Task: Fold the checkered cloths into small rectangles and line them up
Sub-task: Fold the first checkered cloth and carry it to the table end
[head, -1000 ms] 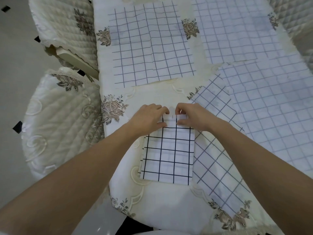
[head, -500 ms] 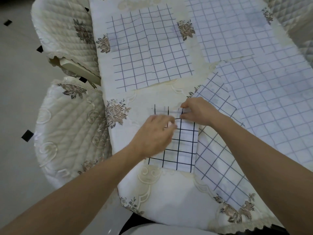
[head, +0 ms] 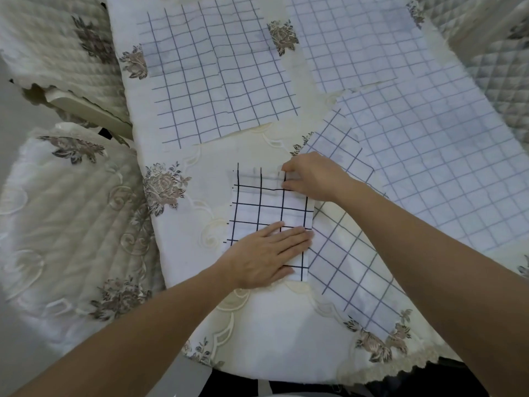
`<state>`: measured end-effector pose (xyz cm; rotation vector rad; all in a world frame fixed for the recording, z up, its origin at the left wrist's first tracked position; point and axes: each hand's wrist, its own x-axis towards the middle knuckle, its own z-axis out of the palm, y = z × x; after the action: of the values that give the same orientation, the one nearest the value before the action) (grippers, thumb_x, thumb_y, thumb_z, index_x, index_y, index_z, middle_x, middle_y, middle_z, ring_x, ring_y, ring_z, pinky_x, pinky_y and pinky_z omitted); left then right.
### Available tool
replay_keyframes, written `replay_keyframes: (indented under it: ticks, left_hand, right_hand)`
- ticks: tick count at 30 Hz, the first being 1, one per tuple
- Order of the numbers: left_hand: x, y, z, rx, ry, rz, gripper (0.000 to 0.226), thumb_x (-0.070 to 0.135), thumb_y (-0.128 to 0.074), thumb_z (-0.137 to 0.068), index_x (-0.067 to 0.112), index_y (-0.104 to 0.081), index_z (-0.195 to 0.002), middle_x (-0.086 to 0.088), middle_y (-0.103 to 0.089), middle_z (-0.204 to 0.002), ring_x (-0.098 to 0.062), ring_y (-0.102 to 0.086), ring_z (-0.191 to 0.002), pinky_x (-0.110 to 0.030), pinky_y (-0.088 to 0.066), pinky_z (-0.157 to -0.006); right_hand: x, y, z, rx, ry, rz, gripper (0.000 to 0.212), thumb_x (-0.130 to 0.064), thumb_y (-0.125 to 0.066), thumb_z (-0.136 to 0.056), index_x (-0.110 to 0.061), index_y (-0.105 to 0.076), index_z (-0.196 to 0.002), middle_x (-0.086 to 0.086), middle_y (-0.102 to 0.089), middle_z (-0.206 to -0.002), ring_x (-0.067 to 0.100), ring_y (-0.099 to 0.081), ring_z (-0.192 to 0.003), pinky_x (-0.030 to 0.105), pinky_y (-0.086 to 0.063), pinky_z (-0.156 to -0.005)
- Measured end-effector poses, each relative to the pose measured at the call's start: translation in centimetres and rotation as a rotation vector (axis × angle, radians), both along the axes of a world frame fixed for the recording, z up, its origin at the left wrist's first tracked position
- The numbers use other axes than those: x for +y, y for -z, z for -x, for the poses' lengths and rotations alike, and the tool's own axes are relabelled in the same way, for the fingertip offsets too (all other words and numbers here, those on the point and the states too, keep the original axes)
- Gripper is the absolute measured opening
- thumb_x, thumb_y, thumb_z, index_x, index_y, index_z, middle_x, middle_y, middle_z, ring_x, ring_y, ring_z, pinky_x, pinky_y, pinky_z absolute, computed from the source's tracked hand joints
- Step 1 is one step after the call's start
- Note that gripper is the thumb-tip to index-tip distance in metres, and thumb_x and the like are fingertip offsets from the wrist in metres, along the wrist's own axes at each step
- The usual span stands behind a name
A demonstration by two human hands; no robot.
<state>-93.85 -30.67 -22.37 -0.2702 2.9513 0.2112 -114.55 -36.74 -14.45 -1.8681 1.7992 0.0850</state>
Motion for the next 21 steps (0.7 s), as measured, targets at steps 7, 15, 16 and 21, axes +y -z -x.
replay_keyframes:
  ticks: [7, 15, 16, 21]
  left_hand:
    - [-0.1, 0.4, -0.3, 0.023, 0.011, 0.018, 0.064, 0.047, -0.022, -0.107, 0.013, -0.006, -0.159, -0.003, -0.001, -0.167, -0.017, 0.005, -0.154, -0.044, -0.007, -0.125]
    - [-0.6, -0.2, -0.1, 0.070, 0.009, -0.015, 0.064, 0.049, -0.032, -0.104, 0.014, -0.023, -0.157, -0.004, -0.024, -0.163, -0.020, -0.020, -0.151, -0.043, -0.015, -0.123]
    - [-0.8, -0.3, -0.1, 0.075, 0.015, -0.025, 0.064, 0.050, -0.034, -0.103, 0.015, -0.026, -0.156, -0.004, -0.029, -0.162, -0.020, -0.025, -0.149, -0.042, -0.016, -0.123]
    - [-0.7, -0.5, -0.3, 0.119, 0.011, -0.044, 0.060, 0.050, -0.040, -0.101, 0.015, -0.036, -0.150, -0.006, -0.047, -0.148, -0.026, -0.039, -0.137, -0.043, -0.029, -0.117]
  right_hand:
    - [1.3, -1.9, -0.5, 0.015, -0.080, 0.096, 0.022, -0.038, -0.056, -0.097, -0.022, -0.071, -0.104, 0.000, -0.070, -0.099, 0.024, -0.063, -0.094, 0.038, -0.053, -0.072]
    - [5.7, -3.6, -2.4, -0.009, -0.131, 0.214, 0.027, -0.040, -0.051, -0.099, -0.035, -0.072, -0.114, -0.008, -0.074, -0.105, 0.020, -0.065, -0.099, 0.037, -0.054, -0.074]
    - [6.3, -3.6, -2.7, -0.017, -0.123, 0.219, 0.027, -0.038, -0.050, -0.099, -0.034, -0.073, -0.113, -0.008, -0.074, -0.105, 0.020, -0.065, -0.098, 0.038, -0.055, -0.074]
    - [9.4, -2.8, -3.8, -0.066, -0.037, 0.268, 0.026, -0.029, -0.055, -0.099, -0.029, -0.073, -0.117, -0.008, -0.073, -0.116, 0.021, -0.066, -0.102, 0.041, -0.054, -0.080]
